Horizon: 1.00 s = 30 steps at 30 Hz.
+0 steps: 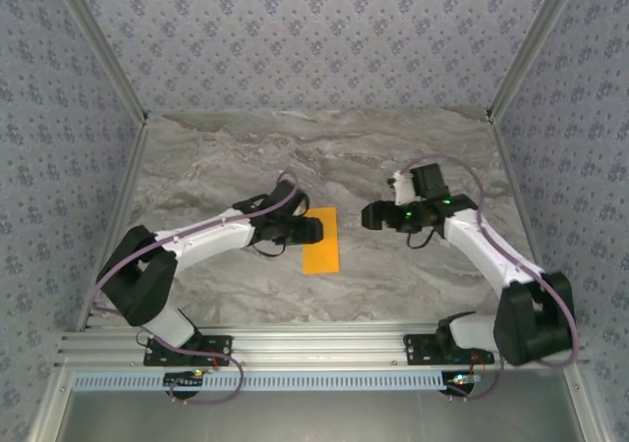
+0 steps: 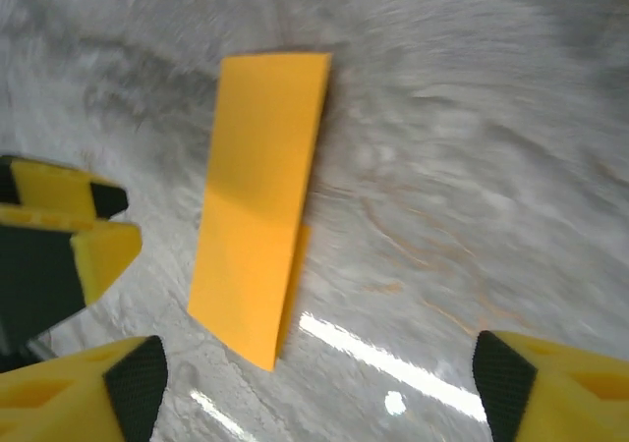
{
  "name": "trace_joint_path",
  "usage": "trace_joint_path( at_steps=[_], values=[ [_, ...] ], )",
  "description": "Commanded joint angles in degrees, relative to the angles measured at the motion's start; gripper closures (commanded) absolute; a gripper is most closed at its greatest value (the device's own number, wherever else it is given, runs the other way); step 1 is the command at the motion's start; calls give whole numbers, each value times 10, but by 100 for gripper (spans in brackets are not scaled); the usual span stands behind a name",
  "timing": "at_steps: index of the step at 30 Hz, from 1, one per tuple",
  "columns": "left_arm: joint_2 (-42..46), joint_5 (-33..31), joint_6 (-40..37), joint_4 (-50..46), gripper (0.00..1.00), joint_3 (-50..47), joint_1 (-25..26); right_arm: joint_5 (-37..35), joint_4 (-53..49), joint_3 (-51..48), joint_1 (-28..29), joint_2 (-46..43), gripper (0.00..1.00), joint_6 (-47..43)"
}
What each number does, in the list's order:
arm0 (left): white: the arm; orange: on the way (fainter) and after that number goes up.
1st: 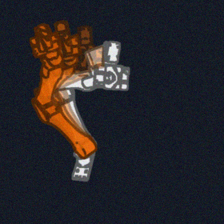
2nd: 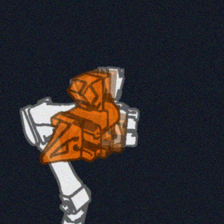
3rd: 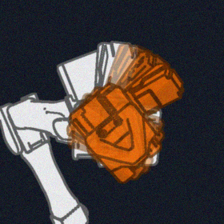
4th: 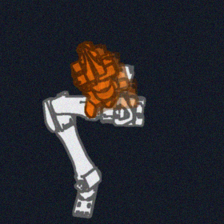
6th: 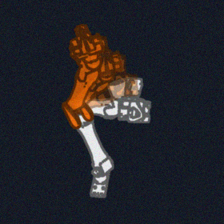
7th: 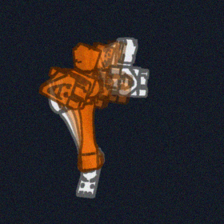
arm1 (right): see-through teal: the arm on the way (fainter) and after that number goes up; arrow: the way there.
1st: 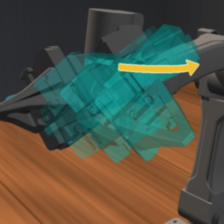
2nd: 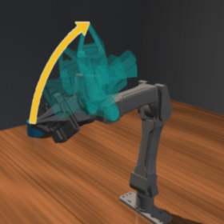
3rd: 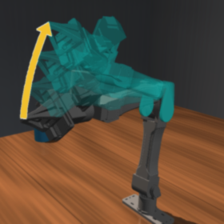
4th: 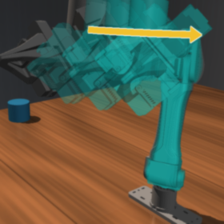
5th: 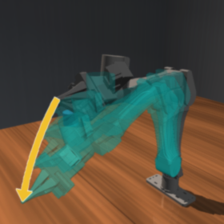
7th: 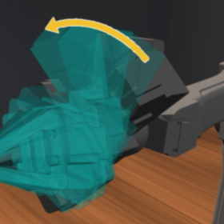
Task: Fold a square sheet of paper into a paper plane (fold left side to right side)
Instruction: Turn over the paper at the center of the table, then third fold the triangle at the center of the table.
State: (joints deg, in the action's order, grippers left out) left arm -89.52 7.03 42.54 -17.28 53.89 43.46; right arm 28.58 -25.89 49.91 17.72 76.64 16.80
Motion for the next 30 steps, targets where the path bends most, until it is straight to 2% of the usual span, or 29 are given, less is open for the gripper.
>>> trace_joint_path(
  at_steps=[1,6,11,20,30],
  values=[
    [38,65,45,111,32,-63,-29,35,105,17,34,77,33,45],
    [41,112,77,196,31,-126,-62,39,144,87,64,199,46,60],
    [25,126,86,222,31,-140,-71,30,142,149,79,278,51,56],
    [6,132,84,220,31,-134,-70,24,126,200,82,349,54,45],
    [-32,163,96,246,31,-124,-69,-9,87,206,82,375,60,13]
  ],
)
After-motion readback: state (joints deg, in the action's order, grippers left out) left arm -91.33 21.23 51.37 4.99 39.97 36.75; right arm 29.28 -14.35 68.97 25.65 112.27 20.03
